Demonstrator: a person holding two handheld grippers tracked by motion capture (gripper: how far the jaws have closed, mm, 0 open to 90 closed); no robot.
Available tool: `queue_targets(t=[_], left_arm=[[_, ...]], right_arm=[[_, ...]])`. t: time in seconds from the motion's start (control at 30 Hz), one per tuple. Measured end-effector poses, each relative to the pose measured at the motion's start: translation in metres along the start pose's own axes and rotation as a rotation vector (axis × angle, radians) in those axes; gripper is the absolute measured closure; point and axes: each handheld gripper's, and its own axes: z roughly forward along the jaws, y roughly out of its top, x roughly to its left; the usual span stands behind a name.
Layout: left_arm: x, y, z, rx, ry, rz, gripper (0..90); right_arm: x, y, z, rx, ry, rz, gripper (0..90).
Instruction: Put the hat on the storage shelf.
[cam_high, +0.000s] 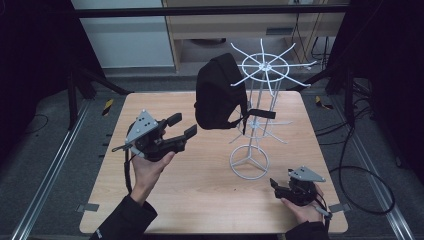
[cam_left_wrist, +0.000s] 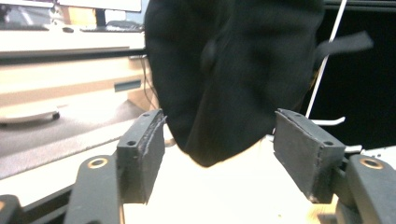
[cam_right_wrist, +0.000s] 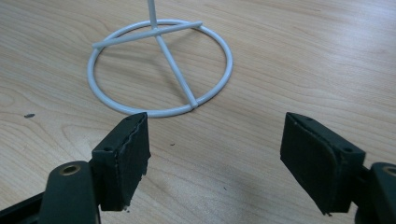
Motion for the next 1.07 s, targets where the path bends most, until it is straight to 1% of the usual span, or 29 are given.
queue_targets(t=[0.17, 0.37, 0.47, 0.5, 0.6, 0.63, 0.7, 0.77, 0.8, 0.87, 0.9, 0.93, 1.0, 1.03, 1.07], left_arm=[[0.010, -0.024, -0.015, 0.050, 0.038, -0.022, 30.3], [0.020, -0.050, -0.032, 0.107, 0.096, -0.026, 27.1], [0.026, -0.069, -0.041, 0.138, 0.131, -0.040, 26.2], [0.029, -0.078, -0.045, 0.153, 0.146, -0.052, 25.9], [0.037, -0.095, -0.052, 0.182, 0.175, -0.075, 24.8], [0.040, -0.102, -0.054, 0.193, 0.196, -0.077, 24.4], [0.048, -0.117, -0.061, 0.212, 0.235, -0.098, 23.4], [0.054, -0.127, -0.065, 0.232, 0.267, -0.113, 22.5], [0.059, -0.132, -0.068, 0.251, 0.286, -0.119, 22.1], [0.064, -0.139, -0.073, 0.265, 0.312, -0.118, 19.9], [0.067, -0.145, -0.077, 0.275, 0.338, -0.108, 19.5], [0.068, -0.149, -0.079, 0.289, 0.349, -0.100, 19.2], [0.072, -0.156, -0.083, 0.326, 0.379, -0.084, 18.8], [0.075, -0.161, -0.085, 0.344, 0.394, -0.091, 18.7], [0.077, -0.164, -0.087, 0.351, 0.400, -0.099, 18.7]], right_arm=[[-0.001, 0.000, 0.001, 0.001, -0.002, 0.005, 22.4], [-0.002, -0.001, 0.001, -0.001, -0.011, 0.006, 20.6], [-0.002, -0.001, 0.001, -0.001, -0.015, 0.009, 19.1], [-0.002, -0.002, 0.001, -0.002, -0.015, 0.012, 18.8], [-0.004, -0.002, 0.002, 0.000, -0.024, 0.016, 17.5], [-0.005, -0.002, 0.002, 0.001, -0.026, 0.019, 17.1], [-0.006, -0.003, 0.002, 0.001, -0.033, 0.023, 16.5], [-0.007, -0.003, 0.002, 0.000, -0.039, 0.032, 15.7], [-0.008, -0.004, 0.002, -0.002, -0.043, 0.033, 15.3], [-0.009, -0.004, 0.001, 0.000, -0.050, 0.045, 14.4], [-0.009, -0.004, 0.001, 0.000, -0.052, 0.048, 14.0], [-0.010, -0.004, 0.001, 0.001, -0.051, 0.055, 13.4], [-0.010, -0.004, 0.002, -0.001, -0.058, 0.055, 12.9], [-0.011, -0.004, 0.002, -0.002, -0.062, 0.050, 12.4], [-0.011, -0.004, 0.003, -0.003, -0.063, 0.053, 12.1]])
